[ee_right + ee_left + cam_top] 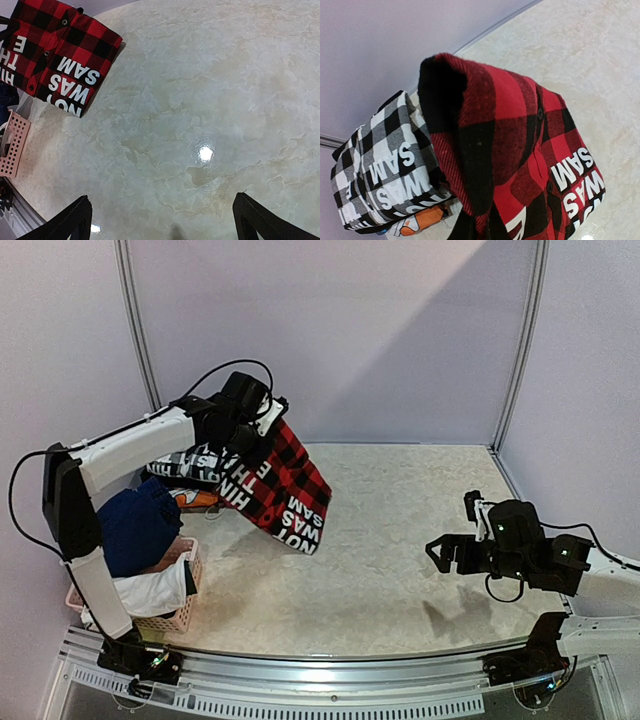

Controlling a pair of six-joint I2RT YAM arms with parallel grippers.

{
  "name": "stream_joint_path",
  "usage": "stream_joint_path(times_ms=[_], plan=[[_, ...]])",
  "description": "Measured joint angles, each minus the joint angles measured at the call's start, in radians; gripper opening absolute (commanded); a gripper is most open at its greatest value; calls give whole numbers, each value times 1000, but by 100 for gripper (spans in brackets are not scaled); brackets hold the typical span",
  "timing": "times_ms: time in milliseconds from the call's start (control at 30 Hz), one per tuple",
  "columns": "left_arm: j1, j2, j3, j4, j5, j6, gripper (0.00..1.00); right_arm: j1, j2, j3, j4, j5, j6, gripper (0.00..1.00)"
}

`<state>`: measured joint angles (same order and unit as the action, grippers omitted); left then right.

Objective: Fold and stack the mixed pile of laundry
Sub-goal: Place the square-folded shirt at the corner of the board.

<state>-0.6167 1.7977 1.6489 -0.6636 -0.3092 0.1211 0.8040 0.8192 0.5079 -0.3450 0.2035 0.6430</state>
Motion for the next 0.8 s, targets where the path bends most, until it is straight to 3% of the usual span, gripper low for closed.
stream_joint_path(times_ms=[333, 800], plan=[[26, 51, 120, -53, -70, 109, 0, 0, 0, -12, 2, -2, -5, 99], [112, 105, 368, -126, -65, 180, 0, 0, 0, -21, 13, -4, -5, 99]])
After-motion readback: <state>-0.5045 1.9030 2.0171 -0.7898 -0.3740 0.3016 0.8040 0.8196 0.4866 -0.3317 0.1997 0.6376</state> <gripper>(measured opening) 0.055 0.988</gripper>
